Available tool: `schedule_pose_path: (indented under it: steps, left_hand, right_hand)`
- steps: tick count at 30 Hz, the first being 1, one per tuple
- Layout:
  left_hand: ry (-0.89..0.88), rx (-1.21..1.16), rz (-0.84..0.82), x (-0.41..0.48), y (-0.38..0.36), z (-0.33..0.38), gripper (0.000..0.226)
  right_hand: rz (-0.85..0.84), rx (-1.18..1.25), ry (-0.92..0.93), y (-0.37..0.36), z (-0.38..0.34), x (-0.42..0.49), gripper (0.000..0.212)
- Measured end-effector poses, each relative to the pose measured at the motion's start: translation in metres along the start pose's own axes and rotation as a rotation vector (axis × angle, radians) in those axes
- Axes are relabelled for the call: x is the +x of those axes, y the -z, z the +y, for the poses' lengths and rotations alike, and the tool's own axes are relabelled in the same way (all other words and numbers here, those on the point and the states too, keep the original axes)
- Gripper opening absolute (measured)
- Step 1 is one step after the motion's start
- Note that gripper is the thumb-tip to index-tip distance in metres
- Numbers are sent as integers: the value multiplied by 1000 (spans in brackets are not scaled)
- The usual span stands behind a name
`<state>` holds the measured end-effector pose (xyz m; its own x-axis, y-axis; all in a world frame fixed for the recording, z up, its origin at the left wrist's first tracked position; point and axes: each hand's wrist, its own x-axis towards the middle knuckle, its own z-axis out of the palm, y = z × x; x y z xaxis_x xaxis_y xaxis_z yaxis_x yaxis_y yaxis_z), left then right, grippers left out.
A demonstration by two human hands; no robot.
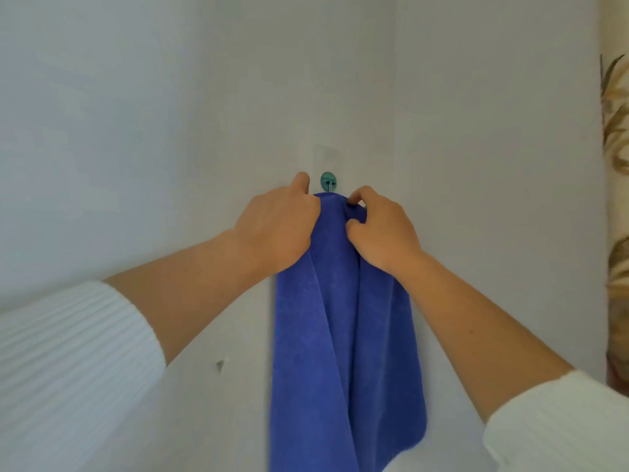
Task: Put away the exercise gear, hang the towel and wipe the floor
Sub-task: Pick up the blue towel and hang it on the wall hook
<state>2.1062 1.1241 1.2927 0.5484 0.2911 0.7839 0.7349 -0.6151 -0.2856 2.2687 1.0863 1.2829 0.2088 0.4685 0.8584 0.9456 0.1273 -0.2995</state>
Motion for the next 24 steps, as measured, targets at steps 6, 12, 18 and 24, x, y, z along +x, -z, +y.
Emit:
schedule_pose_path:
  steps: [6,12,18,24]
  left_hand:
    - [42,-441,-104,-11,-22,14,8]
    - [70,-615,-41,-35,-33,14,15]
    - [153,-423,116,-86,-22,-5,38]
    - [145,-180,222,-184,7,-63,38]
  right_hand:
    - [-80,394,-149,-9,11,-16,19]
    - [89,448,-153,-22,5,-31,18]
    - [367,165,4,-33,-23,-56,31]
    - [232,235,171,-86,-93,-117,31]
